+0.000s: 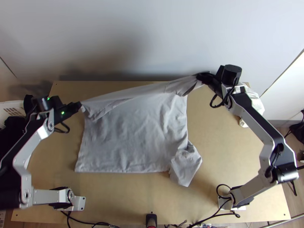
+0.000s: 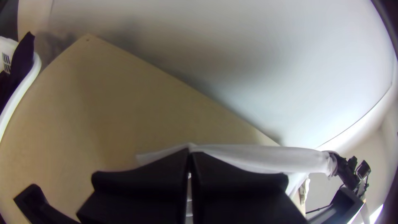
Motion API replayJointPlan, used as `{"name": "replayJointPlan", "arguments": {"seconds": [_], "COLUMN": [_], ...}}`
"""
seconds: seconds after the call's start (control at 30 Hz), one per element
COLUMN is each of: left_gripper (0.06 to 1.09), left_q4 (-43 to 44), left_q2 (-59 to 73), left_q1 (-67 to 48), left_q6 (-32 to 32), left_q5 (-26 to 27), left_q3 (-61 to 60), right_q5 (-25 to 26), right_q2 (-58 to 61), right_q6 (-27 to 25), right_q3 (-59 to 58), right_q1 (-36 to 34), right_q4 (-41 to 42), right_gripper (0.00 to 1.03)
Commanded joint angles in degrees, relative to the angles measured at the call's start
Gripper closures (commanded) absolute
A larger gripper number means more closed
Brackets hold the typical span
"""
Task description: Fold the t-shirt
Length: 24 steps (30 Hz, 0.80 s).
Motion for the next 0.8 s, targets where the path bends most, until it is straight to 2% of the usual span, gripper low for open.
{"name": "replayJointPlan", "arguments": {"seconds": [0.0, 0.23, 0.27, 0.33, 0.37, 0.57, 0.77], "left_gripper": [1.05, 1.04, 0.89, 0.22, 0.11, 0.11, 0.11], "left_q4": [3.0, 2.8, 2.1, 1.1, 0.9, -2.9, -5.9], "left_q2": [12.8, 23.1, 24.2, 24.8, 24.8, 23.3, 14.4], "left_q1": [-1.6, -1.6, -1.6, -1.6, -1.6, -1.3, -5.3], "left_q6": [-1.6, -2.1, -2.2, -2.0, -1.8, -0.5, 1.6], "left_q5": [-2.9, -3.2, -3.2, -3.2, -3.2, -2.5, -2.2], "left_q3": [9.9, 18.9, 19.8, 20.0, 20.0, 19.9, 15.5], "right_q5": [2.2, 2.9, 2.9, 2.9, 2.9, 2.9, 2.9], "right_q2": [8.1, 15.4, 15.9, 16.2, 16.2, 15.0, 14.2], "right_q6": [-0.3, -2.6, -2.9, -3.7, -4.0, -4.2, -4.5], "right_q3": [6.2, 11.0, 11.3, 10.9, 10.7, 9.5, 9.2], "right_q1": [-1.3, -1.1, -0.8, -0.1, 0.2, 1.5, 2.7], "right_q4": [3.4, 3.6, 3.6, 3.6, 3.6, 3.7, 3.9], "right_gripper": [1.00, 1.00, 1.00, 1.00, 1.00, 1.00, 1.00]}}
